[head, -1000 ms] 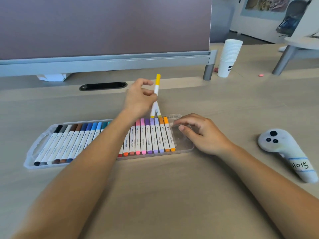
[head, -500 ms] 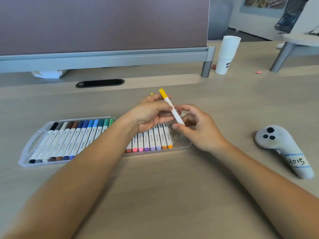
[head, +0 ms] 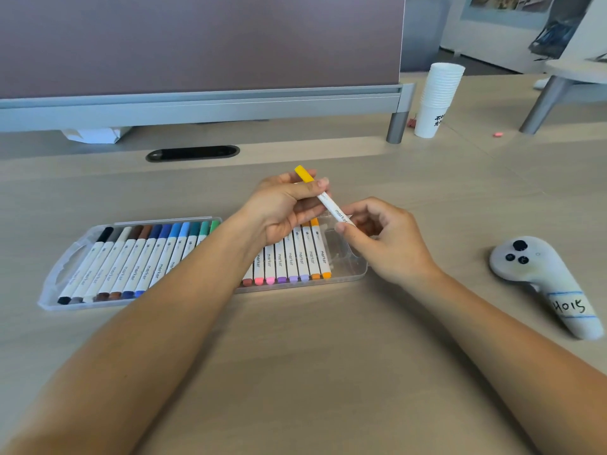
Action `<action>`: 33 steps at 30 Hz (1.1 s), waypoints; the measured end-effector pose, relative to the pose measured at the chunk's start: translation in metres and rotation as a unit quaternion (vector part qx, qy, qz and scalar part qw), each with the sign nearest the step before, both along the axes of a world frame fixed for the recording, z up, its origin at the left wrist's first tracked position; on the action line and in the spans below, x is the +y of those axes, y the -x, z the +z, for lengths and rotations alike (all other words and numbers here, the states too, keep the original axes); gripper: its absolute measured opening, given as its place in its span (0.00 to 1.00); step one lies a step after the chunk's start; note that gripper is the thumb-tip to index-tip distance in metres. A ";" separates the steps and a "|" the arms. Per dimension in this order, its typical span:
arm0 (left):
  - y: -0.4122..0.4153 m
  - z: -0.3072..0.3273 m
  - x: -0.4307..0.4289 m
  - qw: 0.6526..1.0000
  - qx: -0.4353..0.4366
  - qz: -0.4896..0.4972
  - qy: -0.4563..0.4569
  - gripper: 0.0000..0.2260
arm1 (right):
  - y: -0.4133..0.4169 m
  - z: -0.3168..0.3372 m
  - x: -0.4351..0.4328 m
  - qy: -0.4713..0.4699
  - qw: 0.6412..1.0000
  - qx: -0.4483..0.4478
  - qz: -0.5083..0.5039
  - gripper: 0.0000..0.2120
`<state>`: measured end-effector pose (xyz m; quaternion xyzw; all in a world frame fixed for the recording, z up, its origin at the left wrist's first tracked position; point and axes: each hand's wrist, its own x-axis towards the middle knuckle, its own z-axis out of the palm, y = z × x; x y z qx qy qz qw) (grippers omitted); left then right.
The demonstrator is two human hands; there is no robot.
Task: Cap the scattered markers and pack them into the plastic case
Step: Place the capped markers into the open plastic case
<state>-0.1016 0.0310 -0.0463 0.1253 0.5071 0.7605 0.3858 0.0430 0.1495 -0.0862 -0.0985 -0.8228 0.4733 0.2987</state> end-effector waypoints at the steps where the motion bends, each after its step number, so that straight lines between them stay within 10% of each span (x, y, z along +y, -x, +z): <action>1: 0.000 0.000 0.000 1.000 0.002 0.003 -0.001 0.13 | 0.000 0.000 0.000 0.001 1.000 -0.003 0.003 0.07; 16: -0.004 -0.014 0.002 0.956 0.236 -0.012 0.175 0.16 | -0.007 0.007 -0.001 -0.218 0.962 -0.141 0.084 0.12; 26: -0.002 -0.024 0.002 0.698 0.587 -0.053 0.408 0.17 | -0.005 0.008 0.007 -0.278 0.946 -0.117 0.120 0.01; 33: -0.002 -0.029 0.001 0.637 0.619 -0.075 0.452 0.19 | 0.000 0.006 0.006 -0.291 0.938 -0.146 0.122 0.05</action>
